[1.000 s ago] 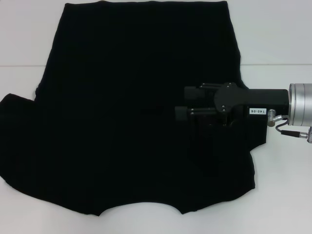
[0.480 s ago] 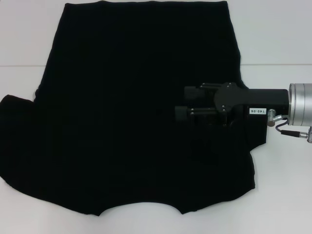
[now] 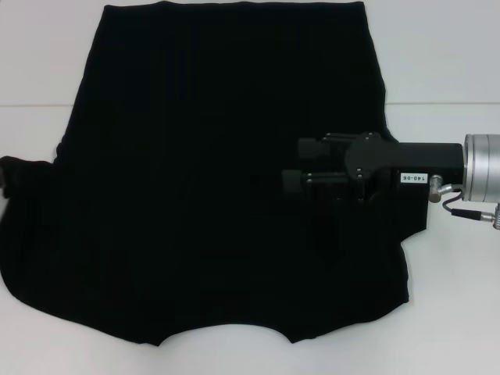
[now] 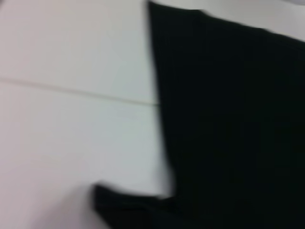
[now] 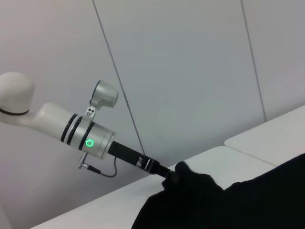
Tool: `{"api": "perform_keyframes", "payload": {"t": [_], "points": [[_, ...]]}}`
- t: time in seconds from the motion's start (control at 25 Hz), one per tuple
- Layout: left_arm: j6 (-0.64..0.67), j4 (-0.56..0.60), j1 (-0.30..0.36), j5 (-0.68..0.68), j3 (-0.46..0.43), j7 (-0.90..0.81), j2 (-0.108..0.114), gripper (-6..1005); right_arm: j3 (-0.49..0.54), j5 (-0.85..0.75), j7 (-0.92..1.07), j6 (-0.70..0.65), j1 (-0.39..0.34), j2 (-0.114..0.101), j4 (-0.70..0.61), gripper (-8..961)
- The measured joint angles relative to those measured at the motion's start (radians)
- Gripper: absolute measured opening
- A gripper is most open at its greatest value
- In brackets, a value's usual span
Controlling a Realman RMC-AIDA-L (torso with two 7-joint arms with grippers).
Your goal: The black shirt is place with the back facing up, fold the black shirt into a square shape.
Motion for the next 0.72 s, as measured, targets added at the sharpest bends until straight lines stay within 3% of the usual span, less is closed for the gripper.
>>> {"api": "perform_keyframes", "payload": {"t": [0.12,0.44,0.72], "points": [[0.026,-0.002,-0.02,-0.04,0.036,0.041,-0.014,25,0.0,0.005,0.0,0.001,-0.006,-0.002,0.0,698],[0.033,-0.01,-0.043,-0.149,0.272,0.064,-0.065,31,0.0,0.025,0.005,-0.006,-0.028,-0.009,-0.002,693],[0.069,-0.012,-0.055,-0.186,0.318,0.08,-0.097,146,0.001,0.065,0.019,-0.012,-0.042,-0.028,-0.008,688]]}}
